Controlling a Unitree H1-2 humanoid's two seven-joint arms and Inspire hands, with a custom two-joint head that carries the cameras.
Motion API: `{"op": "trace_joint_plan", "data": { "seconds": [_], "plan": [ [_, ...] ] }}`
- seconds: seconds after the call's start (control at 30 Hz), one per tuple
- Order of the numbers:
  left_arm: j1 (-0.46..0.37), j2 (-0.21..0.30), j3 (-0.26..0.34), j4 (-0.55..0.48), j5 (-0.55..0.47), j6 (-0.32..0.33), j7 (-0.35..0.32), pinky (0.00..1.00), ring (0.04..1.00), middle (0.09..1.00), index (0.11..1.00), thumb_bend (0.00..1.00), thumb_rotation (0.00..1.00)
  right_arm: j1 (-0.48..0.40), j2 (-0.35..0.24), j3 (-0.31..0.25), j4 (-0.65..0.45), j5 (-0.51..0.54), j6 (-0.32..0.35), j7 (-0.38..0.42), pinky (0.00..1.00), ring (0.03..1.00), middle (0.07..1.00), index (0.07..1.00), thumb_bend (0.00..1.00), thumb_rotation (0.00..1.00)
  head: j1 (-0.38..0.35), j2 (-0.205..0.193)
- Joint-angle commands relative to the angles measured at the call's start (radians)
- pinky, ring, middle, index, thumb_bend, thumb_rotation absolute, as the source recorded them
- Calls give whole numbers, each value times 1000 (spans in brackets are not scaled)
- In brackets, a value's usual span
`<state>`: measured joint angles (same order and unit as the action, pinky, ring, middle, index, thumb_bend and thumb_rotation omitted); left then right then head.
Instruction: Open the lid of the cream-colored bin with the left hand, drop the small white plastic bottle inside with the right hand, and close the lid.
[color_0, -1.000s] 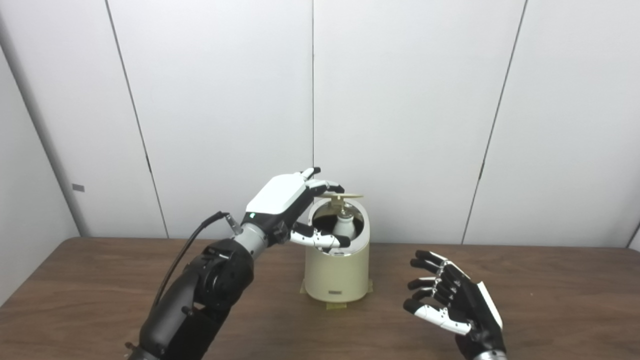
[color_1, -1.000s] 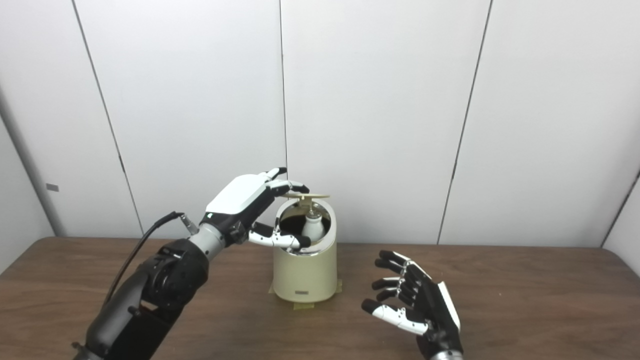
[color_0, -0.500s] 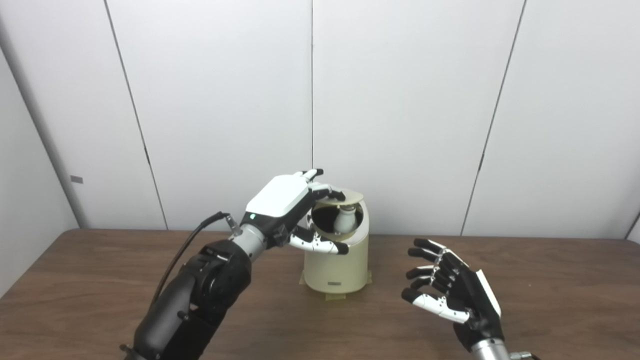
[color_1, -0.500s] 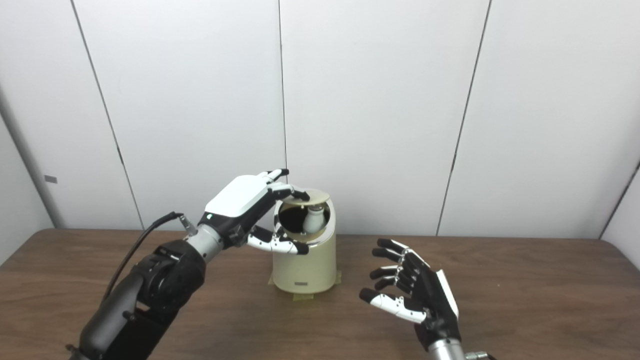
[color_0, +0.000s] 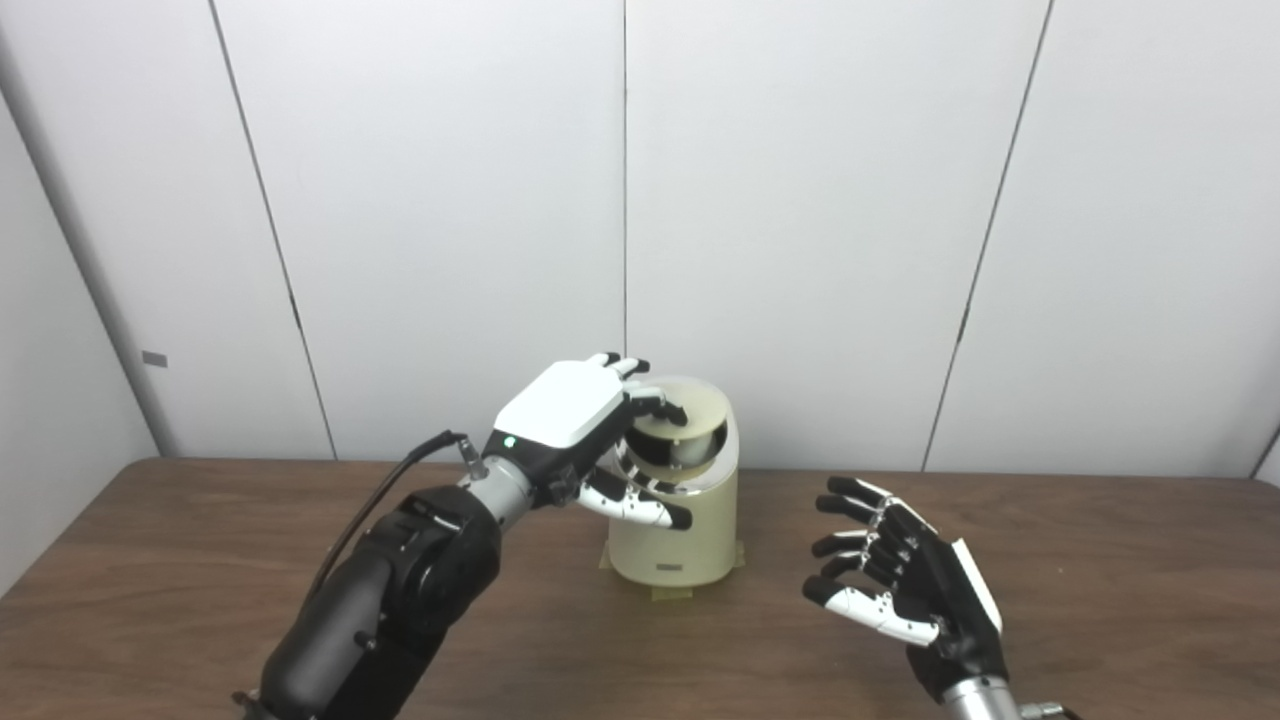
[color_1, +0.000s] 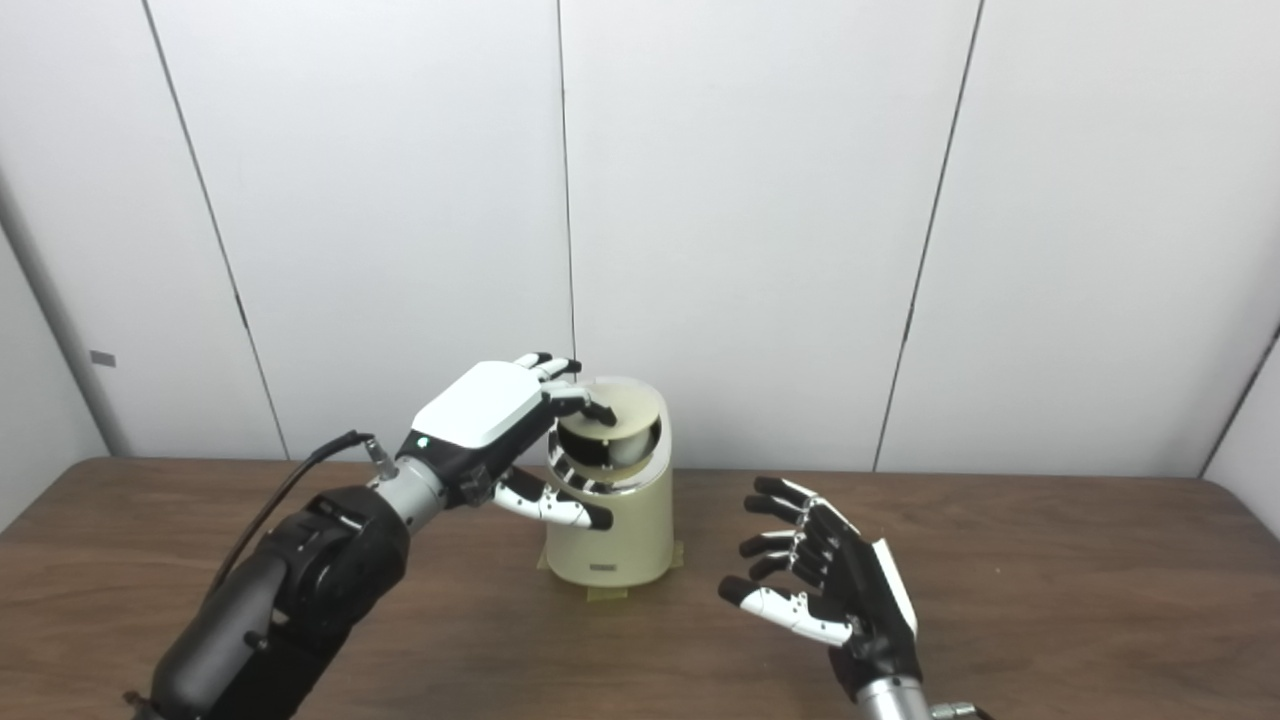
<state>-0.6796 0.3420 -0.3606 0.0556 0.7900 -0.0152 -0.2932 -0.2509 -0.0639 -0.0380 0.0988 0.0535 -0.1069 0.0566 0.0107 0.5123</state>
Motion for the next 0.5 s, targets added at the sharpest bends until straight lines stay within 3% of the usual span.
{"op": "trace_joint_plan", "data": {
  "seconds": [0.0, 0.27, 0.47],
  "plan": [
    [-34, 15, 5, -33, 15, 3, -6, 1000, 952, 766, 775, 881, 528, -36, -1, 1, -40, 4, -7, 0, 440, 555, 727, 736, 857, 226, 1, 4],
    [-27, 15, -9, -32, 54, 0, -31, 1000, 936, 753, 758, 885, 537, -36, 2, 0, -45, 8, 5, -1, 442, 547, 726, 738, 846, 207, 0, 12],
    [-27, 20, -56, -26, 142, -8, -41, 1000, 939, 765, 758, 866, 501, -37, 3, 0, -50, 5, 7, -2, 435, 542, 723, 736, 847, 213, -1, 16]
  ]
}}
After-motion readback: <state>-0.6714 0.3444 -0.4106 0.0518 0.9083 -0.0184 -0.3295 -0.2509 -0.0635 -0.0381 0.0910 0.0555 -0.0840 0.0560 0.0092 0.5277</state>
